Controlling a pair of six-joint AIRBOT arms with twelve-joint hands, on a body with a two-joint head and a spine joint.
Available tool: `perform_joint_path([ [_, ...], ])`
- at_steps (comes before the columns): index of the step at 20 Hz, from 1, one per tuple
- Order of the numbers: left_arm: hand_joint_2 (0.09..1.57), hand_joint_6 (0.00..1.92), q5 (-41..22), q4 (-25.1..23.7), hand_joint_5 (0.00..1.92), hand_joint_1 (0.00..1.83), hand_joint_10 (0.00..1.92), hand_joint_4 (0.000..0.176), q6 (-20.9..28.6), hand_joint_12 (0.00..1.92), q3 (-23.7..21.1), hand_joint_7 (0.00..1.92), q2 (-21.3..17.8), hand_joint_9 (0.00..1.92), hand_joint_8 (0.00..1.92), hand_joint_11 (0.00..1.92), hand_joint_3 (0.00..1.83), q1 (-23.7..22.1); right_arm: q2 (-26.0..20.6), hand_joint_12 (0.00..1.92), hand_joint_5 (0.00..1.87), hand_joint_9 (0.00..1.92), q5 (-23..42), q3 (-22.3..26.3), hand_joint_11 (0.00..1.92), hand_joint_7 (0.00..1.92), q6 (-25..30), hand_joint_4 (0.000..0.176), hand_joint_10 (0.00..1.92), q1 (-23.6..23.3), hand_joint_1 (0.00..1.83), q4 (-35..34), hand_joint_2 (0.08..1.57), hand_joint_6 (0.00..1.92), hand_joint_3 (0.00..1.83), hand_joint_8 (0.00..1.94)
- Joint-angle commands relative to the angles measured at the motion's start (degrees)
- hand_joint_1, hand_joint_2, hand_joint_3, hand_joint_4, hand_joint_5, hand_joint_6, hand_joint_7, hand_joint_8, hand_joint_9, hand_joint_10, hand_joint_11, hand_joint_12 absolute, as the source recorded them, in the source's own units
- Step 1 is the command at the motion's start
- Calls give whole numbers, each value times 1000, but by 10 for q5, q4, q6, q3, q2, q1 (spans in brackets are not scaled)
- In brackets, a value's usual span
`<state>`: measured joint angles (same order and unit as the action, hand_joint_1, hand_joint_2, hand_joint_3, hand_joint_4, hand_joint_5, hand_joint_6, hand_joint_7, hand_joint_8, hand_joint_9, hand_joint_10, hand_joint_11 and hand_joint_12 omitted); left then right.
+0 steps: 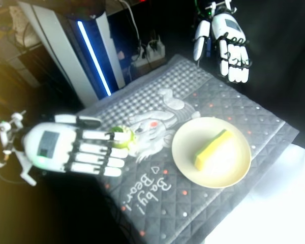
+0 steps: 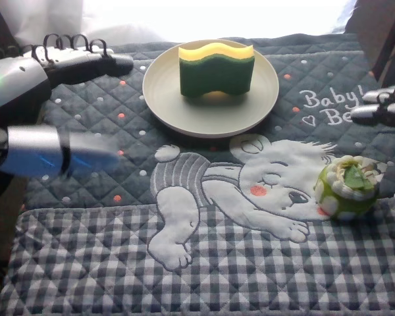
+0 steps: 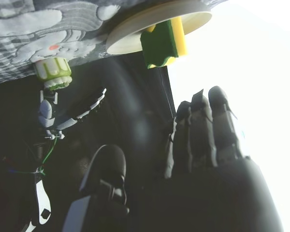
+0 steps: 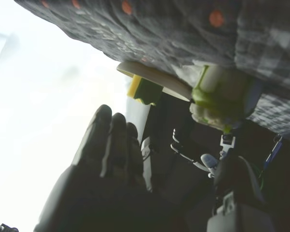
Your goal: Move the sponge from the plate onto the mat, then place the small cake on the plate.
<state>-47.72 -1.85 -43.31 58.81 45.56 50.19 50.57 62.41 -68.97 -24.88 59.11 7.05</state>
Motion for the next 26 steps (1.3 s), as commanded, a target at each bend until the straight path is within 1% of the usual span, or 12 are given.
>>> perform_joint_path([
  [1,974,8,-69,14,337,722,8,80,3,552,6,206,5,127,7,0,9,-12,0,506,250,46,64,-2,0,68,3,111,4,-7,573,-18,1058,1,2,1],
  [2,978,7,-68,14,343,705,12,67,3,557,16,216,14,140,9,0,8,-25,0,452,227,11,65,-1,0,30,3,126,1,-7,564,-16,1042,0,0,0],
  [5,974,1,-38,14,289,649,6,109,3,353,58,204,51,125,4,0,0,-74,2,266,137,0,67,1,0,0,5,151,0,-7,598,-10,1013,1,0,0],
  [6,967,1,-24,13,285,663,5,103,3,432,71,218,63,150,2,0,0,-91,2,215,111,0,70,1,0,0,8,164,0,-7,594,-6,1007,0,0,0],
  [7,956,4,0,10,318,764,4,51,3,567,94,226,83,198,1,33,1,-121,2,123,79,0,80,1,0,0,16,155,0,-8,512,0,999,0,0,0],
  [11,953,1,85,-35,279,854,1,109,37,480,178,214,157,161,4,0,0,-212,3,25,2,0,103,5,49,0,24,176,0,-21,549,26,893,0,0,0],
  [14,930,2,152,-58,322,847,4,82,39,777,223,279,205,283,2,16,0,-256,6,60,0,0,103,3,67,0,24,176,0,-29,748,38,834,0,0,0],
  [15,928,5,164,-60,339,912,5,107,39,801,234,300,217,298,7,15,0,-263,8,61,0,0,103,2,63,0,24,176,0,-31,750,40,827,0,0,0],
  [17,927,12,195,-73,365,933,18,111,41,827,265,345,251,339,19,52,0,-282,15,275,0,0,103,-2,2,0,24,176,0,-35,786,42,817,0,14,0],
  [23,889,1,273,-99,479,952,10,71,42,683,337,497,336,476,4,201,1,-300,26,198,33,0,103,-10,0,0,24,176,0,-53,818,57,817,1,0,0],
  [25,918,1,290,-102,576,912,28,19,42,831,359,718,364,689,10,350,0,-297,30,217,53,0,103,-12,0,0,24,176,0,-55,803,57,812,2,0,0],
  [26,930,1,298,-103,608,912,25,16,42,946,368,787,374,753,6,369,0,-294,33,183,48,0,103,-14,0,0,27,176,0,-57,804,59,824,2,2,0],
])
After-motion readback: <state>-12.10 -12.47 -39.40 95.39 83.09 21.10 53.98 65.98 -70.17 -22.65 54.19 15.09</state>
